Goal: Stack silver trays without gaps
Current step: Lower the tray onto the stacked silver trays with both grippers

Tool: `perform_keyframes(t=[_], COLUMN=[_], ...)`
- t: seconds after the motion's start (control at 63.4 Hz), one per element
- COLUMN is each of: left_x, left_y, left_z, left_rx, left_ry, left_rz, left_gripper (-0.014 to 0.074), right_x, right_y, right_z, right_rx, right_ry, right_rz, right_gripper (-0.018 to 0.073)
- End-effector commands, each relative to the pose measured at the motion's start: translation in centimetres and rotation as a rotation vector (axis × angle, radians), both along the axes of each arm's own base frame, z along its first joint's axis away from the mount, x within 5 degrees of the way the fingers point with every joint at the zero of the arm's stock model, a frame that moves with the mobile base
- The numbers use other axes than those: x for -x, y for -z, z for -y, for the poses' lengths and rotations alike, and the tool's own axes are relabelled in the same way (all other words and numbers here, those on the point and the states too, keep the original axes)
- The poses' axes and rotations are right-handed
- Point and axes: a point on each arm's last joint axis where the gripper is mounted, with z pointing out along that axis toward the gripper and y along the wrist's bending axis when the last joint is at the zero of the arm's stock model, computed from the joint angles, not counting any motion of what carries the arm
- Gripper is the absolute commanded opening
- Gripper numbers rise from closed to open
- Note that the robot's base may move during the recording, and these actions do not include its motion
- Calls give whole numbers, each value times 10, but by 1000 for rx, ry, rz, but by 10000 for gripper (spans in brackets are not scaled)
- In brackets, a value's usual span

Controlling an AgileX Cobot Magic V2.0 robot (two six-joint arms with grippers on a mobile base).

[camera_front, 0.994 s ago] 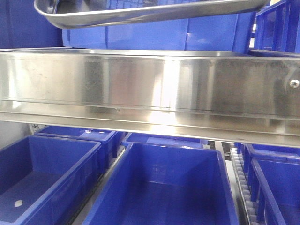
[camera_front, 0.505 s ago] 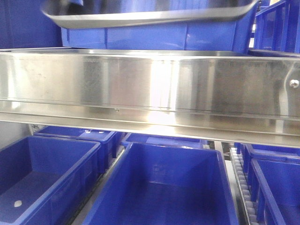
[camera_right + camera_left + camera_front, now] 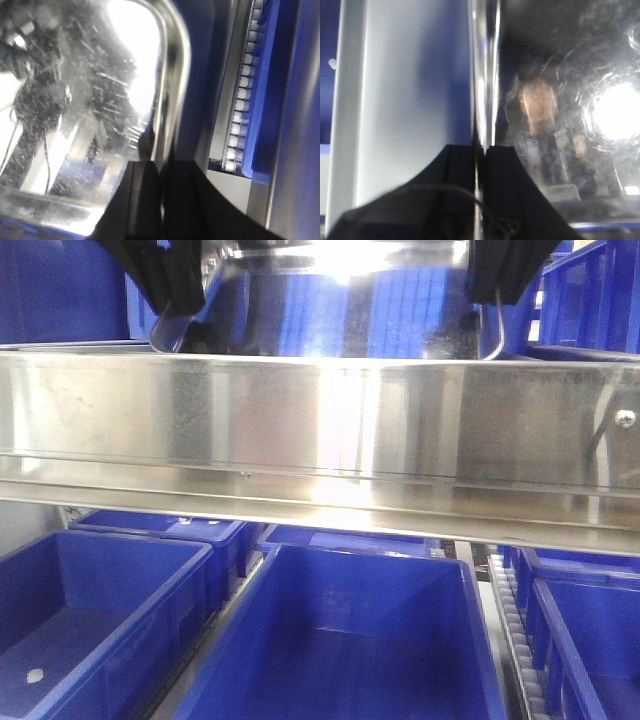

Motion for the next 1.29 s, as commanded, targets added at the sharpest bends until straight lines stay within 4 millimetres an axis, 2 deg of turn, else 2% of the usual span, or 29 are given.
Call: perform_keyframes(t=[0.0,0.11,0.221,0.379,0.521,0.647,0.726,0.805,0.852,1.026,1.136,1.231,1.279], left_x=[6,6,8,19,46,79,102,125,138,183,209,231,239], left_y=[-38,-38,-39,-53,-87,-119,-134,-141,-143,-133,-117,-106,-94], left_z=[-4,-4,-5,-11,-18,-26,-32,-38,-41,-58,-70,-83,-87], left_rx=[70,65,58,58,98,108,99,101,110,199,284,361,390], left_ry=[17,16,14,8,29,60,82,110,128,179,207,255,275], left_rz=[159,160,148,144,224,322,376,407,414,457,491,524,522], left_gripper=[176,349,463,476,468,391,303,202,155,13,-46,-48,-48], right_x=[5,6,8,18,39,66,87,112,125,171,199,215,225], right_y=[-27,-27,-26,-34,-56,-80,-96,-110,-115,-117,-102,-85,-75], right_z=[5,5,7,8,11,15,18,25,27,39,50,58,63], right_rx=[-17,-11,4,26,23,8,-7,-32,-49,-118,-152,-173,-184], right_ry=[-20,-20,-17,-69,-122,-183,-227,-258,-278,-359,-423,-477,-504], right_rz=[113,101,79,89,139,203,258,310,338,445,506,559,588], right_gripper=[253,489,640,608,533,353,234,100,42,55,55,55,55])
